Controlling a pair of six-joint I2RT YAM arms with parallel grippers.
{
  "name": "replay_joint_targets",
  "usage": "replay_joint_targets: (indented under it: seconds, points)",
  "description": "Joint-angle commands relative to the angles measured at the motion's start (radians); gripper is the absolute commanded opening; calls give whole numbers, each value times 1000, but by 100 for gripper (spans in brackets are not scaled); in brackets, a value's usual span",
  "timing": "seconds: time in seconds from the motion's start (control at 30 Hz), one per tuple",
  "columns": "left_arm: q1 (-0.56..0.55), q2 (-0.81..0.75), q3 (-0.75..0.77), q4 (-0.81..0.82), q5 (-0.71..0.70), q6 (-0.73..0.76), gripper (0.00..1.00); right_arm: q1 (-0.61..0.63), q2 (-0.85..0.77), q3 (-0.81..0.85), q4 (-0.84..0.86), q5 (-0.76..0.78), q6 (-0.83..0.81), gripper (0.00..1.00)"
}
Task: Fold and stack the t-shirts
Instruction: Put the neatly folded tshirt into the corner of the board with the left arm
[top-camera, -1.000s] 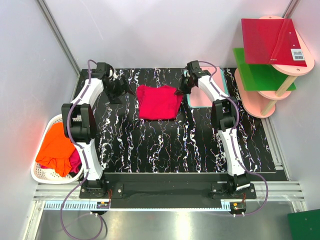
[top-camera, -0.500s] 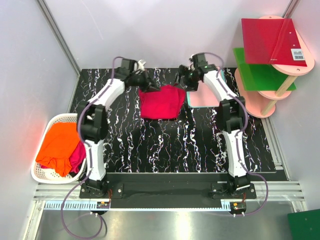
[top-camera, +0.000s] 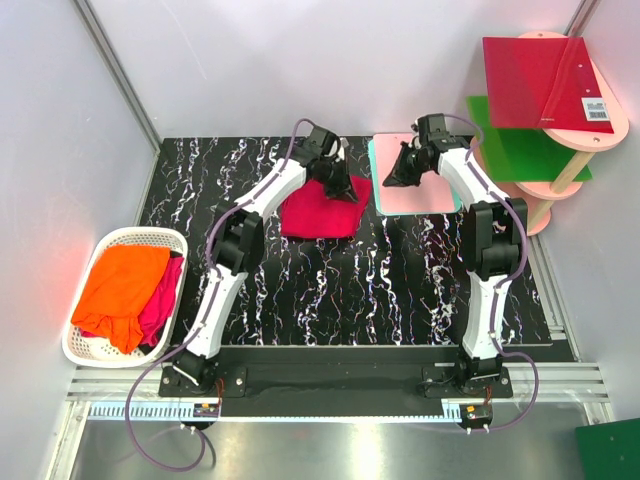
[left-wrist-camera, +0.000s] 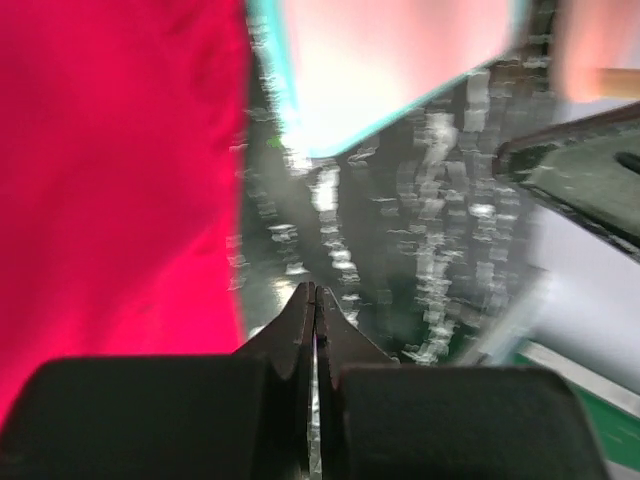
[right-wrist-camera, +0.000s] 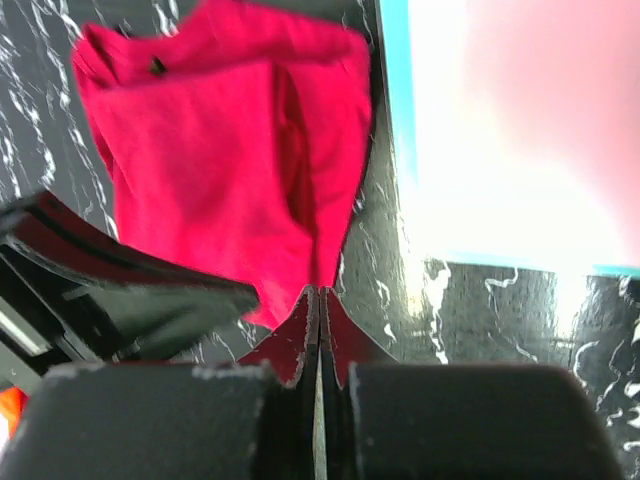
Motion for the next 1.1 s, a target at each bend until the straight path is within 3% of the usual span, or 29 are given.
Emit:
replay_joint_targets:
  seconds: [0.0, 0.3, 0.47, 0.7, 0.93, 1.07]
  points:
    - [28, -25, 63, -176, -277, 125, 0, 4, -15, -5, 38, -63, 12, 0]
    - [5, 5, 135, -244, -465, 142, 0, 2, -28, -22, 41, -78, 9, 1]
    - [14, 36, 117, -299, -491, 150, 0, 2, -38, -43, 42, -86, 11, 1]
    - [75, 117, 169, -493, -490, 104, 0, -2, -57, -69, 47, -86, 11, 2]
    - [174, 51, 59, -497, -557, 88, 0, -2, -80, -117, 52, -90, 3, 2]
    - [197, -2, -1, -425, -512, 109, 0, -2, -76, -123, 55, -103, 3, 2]
